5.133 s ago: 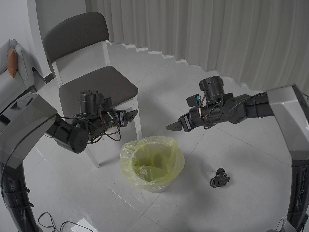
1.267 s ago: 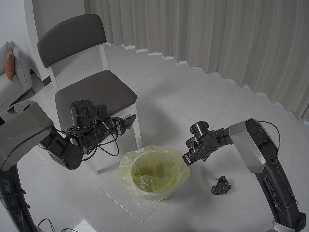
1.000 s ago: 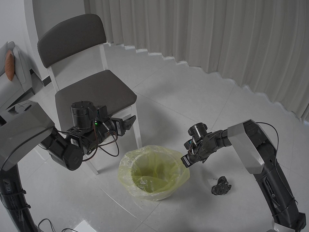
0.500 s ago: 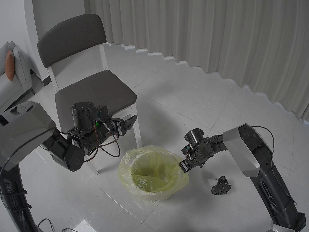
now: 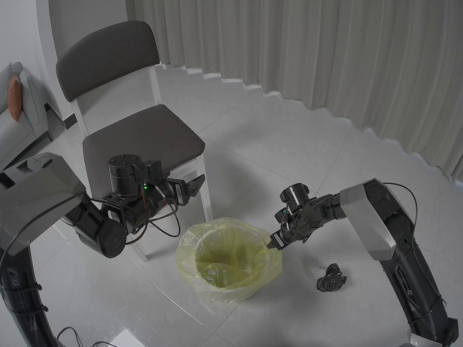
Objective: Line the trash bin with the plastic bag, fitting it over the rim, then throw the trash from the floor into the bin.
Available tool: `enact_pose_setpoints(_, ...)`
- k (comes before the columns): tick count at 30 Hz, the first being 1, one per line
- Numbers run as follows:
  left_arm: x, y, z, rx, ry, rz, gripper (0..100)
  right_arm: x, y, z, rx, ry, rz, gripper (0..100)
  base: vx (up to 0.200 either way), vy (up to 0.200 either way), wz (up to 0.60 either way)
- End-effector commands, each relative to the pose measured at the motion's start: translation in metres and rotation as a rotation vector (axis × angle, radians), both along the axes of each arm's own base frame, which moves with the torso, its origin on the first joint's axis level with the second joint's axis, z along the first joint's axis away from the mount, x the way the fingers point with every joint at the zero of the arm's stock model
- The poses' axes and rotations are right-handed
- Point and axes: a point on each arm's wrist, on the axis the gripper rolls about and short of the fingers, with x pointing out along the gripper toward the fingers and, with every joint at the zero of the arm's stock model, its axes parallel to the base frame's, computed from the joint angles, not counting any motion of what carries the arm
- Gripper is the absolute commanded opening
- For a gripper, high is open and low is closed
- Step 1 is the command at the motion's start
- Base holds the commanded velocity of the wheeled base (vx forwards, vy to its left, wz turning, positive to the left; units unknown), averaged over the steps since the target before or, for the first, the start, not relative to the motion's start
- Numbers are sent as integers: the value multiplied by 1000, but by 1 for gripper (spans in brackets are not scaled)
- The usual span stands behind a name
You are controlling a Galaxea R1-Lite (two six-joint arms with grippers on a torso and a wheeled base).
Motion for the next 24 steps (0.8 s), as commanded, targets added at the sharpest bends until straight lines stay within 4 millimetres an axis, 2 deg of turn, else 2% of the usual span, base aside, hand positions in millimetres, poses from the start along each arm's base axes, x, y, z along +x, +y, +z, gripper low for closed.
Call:
enact_pose_setpoints(1, -3, 1, -4, 0, 3, 0, 100, 8, -8, 39, 30, -74, -22, 100, 0, 0, 0)
enact_pose_setpoints(4, -3, 4, -8, -4, 2, 5, 100, 8, -20, 57, 36, -93, -40, 100, 0, 0, 0)
enact_pose_setpoints(10, -4, 5, -12, -5, 4, 7, 100, -1, -54, 61, 18, -64, -88, 100, 0, 0, 0)
enact_pose_setpoints(11, -4, 5, -11, -7, -2, 5, 100, -4, -70, 53, 7, -58, -107, 100, 0, 0, 0)
enact_pose_setpoints(15, -5, 3, -11, -12, -12, -5, 100, -6, -99, 35, -5, -72, -140, 100, 0, 0, 0)
enact_pose_setpoints(17, -6, 1, -11, -14, -16, -11, 100, -3, -122, 27, -4, -100, -174, 100, 0, 0, 0)
enact_pose_setpoints(24, -11, -3, -7, -24, -38, -31, 100, 10, -159, 19, 3, -124, -252, 100, 0, 0, 0)
